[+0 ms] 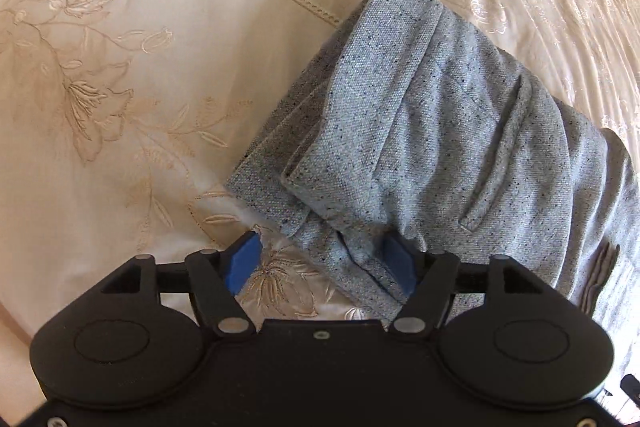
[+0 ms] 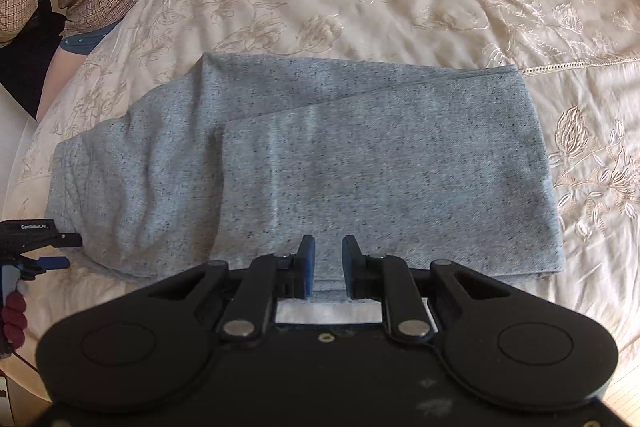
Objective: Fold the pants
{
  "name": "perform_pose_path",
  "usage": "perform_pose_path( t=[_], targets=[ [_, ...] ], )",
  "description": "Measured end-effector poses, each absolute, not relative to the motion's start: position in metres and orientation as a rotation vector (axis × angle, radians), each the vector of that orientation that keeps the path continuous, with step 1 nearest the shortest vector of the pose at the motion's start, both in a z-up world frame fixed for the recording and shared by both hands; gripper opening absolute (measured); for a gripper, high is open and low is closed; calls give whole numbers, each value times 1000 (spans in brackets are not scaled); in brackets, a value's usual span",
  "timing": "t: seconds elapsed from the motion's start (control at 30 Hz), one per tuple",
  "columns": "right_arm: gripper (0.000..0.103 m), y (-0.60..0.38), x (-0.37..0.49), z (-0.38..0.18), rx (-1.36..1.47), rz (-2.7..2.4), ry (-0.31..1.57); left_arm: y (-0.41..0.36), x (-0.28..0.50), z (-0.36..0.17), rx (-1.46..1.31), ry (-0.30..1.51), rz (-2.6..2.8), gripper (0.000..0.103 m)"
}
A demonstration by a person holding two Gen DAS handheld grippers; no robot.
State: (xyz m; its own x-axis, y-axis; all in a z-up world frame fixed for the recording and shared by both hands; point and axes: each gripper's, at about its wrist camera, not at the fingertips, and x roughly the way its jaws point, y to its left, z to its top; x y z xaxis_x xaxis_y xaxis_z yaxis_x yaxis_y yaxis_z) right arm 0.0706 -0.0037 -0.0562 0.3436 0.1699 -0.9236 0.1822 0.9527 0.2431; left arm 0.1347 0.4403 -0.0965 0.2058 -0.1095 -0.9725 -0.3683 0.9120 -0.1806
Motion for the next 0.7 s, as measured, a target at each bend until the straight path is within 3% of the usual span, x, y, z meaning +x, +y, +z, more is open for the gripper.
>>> perform_pose_path(
  t=[0.1,0.23,0.27,0.3,0.4,0.7],
  targets=[
    [18,14,65,-54,323,-11,1236,444,142,-105,-458,1348,166,82],
    [18,28,57,-53,319,-11,1244,446,151,-100,-480,1300,167,83],
    [18,31,56,-52,319,-10,1245,448,151,-99,-494,1289,172,77],
    [18,33,55,-51,319,-9,1245,449,152,-97,-505,1277,171,63],
    [18,39,56,-50,307,8,1240,449,150,-84,-524,1242,169,42],
    [18,50,101,-63,268,39,1187,448,138,-53,-485,1170,143,28]
  ],
)
